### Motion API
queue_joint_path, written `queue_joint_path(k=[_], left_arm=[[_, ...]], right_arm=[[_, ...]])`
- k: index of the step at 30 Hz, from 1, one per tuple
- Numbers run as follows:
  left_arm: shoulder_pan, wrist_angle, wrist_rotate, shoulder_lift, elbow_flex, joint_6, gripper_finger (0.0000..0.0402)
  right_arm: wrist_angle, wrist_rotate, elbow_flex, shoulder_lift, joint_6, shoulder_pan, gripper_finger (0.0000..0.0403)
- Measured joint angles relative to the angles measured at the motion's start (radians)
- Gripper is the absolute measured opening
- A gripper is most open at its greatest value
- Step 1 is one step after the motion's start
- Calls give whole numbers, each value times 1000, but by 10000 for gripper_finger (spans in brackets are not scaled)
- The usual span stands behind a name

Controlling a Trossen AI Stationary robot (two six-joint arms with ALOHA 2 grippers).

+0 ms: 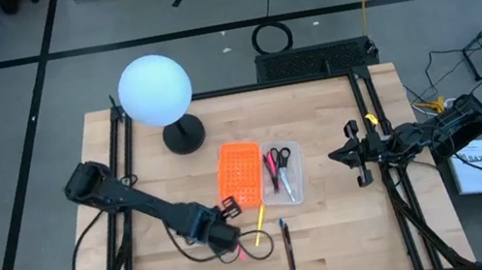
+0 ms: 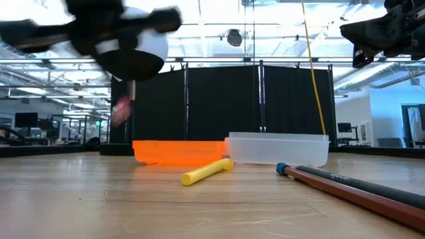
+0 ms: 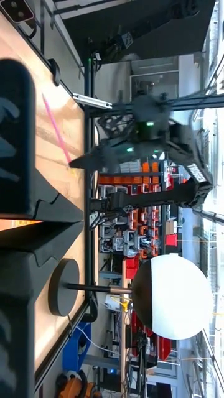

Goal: Pick & place school supplies into a supply box
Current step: Put the pink pencil into the orange supply box

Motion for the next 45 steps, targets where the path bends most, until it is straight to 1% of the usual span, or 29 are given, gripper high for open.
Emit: queue_joint_path(k=[3,5,9,10,12,16,18,22,25,32,36,39,45], left_arm=[[34,3,-73,0,78,170,26],[65,39,-110,0,111,306,26],[152,154,-130,-1,156,520,12],[177,191,-117,-2,159,562,10],[233,245,-54,-2,160,636,10],[350,321,44,10,159,764,25],[404,366,93,25,159,819,27],[483,470,224,65,159,890,14],[517,521,271,113,159,955,9],[543,612,283,241,159,1085,31],[557,633,273,281,159,1160,21],[575,635,271,291,159,1177,4],[627,691,316,291,159,1161,10]], right_arm=[[0,0,0,0,0,0,0],[0,0,0,0,0,0,0],[0,0,0,0,0,0,0],[0,0,0,0,0,0,0],[0,-1,0,0,0,0,0],[0,-1,0,0,-21,0,0],[-1,-1,0,0,-22,0,0],[-26,-6,0,0,-6,0,0],[-29,-6,0,0,28,0,0],[7,-4,0,0,-51,0,0],[7,-1,0,0,-56,0,0],[7,-1,0,0,-77,0,0],[8,0,0,0,-109,0,0]])
